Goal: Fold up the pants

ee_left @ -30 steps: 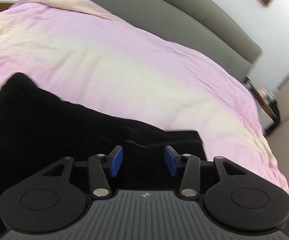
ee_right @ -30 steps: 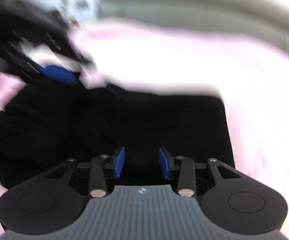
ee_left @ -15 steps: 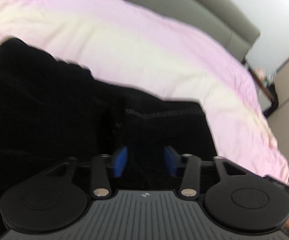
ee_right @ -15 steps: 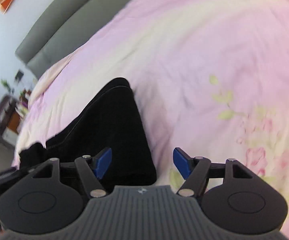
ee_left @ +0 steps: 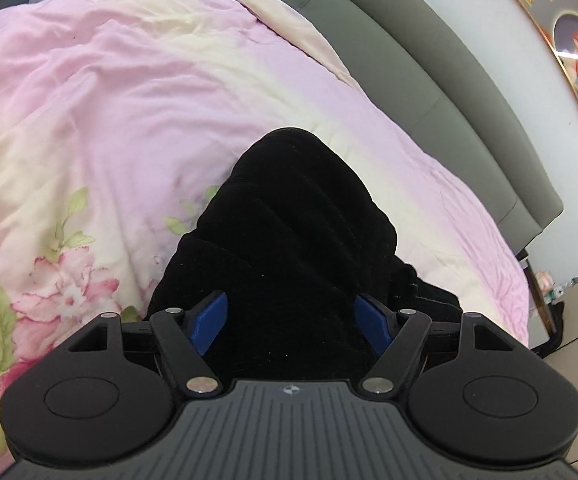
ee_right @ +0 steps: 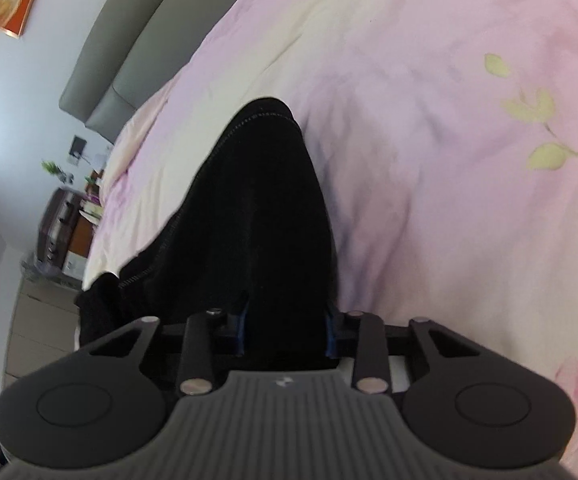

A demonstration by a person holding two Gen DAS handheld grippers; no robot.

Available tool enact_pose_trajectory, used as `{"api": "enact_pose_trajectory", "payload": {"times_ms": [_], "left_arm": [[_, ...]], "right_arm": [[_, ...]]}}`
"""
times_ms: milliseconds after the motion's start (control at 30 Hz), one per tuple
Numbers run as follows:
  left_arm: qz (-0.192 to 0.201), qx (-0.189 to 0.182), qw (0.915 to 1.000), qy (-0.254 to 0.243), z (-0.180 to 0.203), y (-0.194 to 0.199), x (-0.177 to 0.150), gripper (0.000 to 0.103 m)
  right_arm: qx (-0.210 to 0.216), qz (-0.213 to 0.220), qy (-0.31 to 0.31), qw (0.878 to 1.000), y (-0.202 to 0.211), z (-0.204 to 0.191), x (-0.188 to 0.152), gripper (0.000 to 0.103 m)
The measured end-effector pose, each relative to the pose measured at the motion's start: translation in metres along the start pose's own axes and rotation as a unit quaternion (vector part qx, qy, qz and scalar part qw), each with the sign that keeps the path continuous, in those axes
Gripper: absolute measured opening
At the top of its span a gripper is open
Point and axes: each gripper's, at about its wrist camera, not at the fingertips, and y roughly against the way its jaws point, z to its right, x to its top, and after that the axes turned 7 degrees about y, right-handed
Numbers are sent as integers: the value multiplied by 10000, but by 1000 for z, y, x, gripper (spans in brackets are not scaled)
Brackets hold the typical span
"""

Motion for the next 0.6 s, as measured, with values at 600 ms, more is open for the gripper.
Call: {"api": "enact_pose_trajectory", "payload": {"times_ms": [600], "left_arm": [[351, 92, 9950, -933, 40, 13, -21, 82]], "right_arm": [[-258, 546, -780, 9951, 76, -8, -37, 22]]}}
